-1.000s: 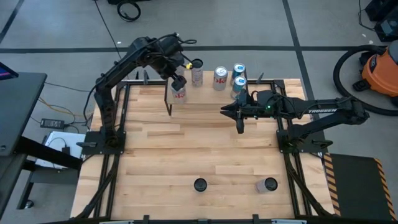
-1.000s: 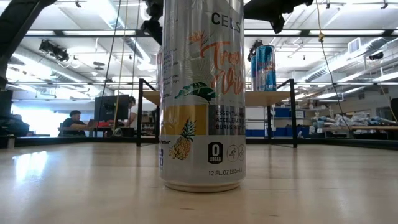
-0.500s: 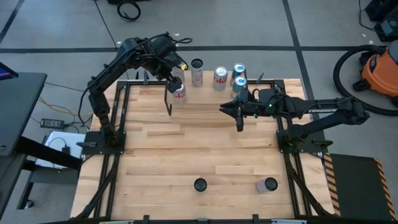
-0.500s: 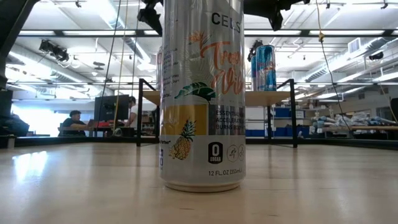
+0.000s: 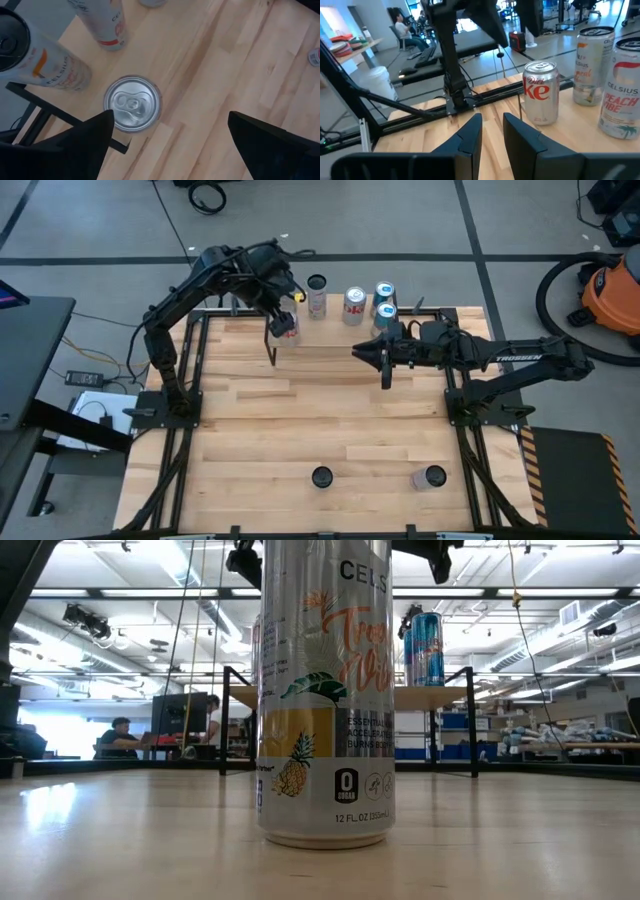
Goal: Place canned beverage on shelf
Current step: Put the red soda can aligned with the other red soda can on the shelf
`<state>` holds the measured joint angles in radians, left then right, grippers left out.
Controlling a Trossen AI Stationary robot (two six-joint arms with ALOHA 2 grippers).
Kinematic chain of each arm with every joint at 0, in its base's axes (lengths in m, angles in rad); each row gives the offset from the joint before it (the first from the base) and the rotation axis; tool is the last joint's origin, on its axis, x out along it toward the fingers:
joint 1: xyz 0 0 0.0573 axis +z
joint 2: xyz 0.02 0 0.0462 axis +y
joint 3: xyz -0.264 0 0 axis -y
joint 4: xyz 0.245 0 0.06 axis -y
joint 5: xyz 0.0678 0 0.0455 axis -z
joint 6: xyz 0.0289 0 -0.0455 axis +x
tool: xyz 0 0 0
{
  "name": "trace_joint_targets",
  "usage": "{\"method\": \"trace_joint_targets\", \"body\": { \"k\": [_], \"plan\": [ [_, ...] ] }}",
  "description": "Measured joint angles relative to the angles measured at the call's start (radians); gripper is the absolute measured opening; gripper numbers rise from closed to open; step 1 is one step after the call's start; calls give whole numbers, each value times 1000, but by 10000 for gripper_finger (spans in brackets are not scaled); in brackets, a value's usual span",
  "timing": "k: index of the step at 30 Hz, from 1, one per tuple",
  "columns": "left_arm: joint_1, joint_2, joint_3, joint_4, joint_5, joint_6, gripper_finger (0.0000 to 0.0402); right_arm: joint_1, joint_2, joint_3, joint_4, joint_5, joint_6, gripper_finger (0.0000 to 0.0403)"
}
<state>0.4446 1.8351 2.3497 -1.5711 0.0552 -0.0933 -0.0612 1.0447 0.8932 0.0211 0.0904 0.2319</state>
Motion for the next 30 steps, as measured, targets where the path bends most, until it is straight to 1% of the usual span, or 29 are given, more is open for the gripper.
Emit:
{"method": "trace_joint_targets", "body": {
  "k": [8,12,16,19,21,26,30],
  "plan": [
    [1,0,0,0,0,1,394,0,1,0,-10,-5,-81,90],
    [7,-6,0,0,0,1,394,0,32,-1,-14,-28,-153,109],
    [10,-11,-1,0,0,1,394,0,86,-1,12,-39,-252,138],
    [13,-18,-1,0,0,0,394,-8,134,-1,69,-37,-287,158],
    [13,-18,-1,0,0,0,394,-17,165,-1,137,-55,-304,169],
    [20,-29,-1,0,0,1,394,-33,239,-1,311,-97,-398,179],
    [25,-37,0,0,-1,1,394,-34,287,-1,414,-50,-411,177]
  ]
}}
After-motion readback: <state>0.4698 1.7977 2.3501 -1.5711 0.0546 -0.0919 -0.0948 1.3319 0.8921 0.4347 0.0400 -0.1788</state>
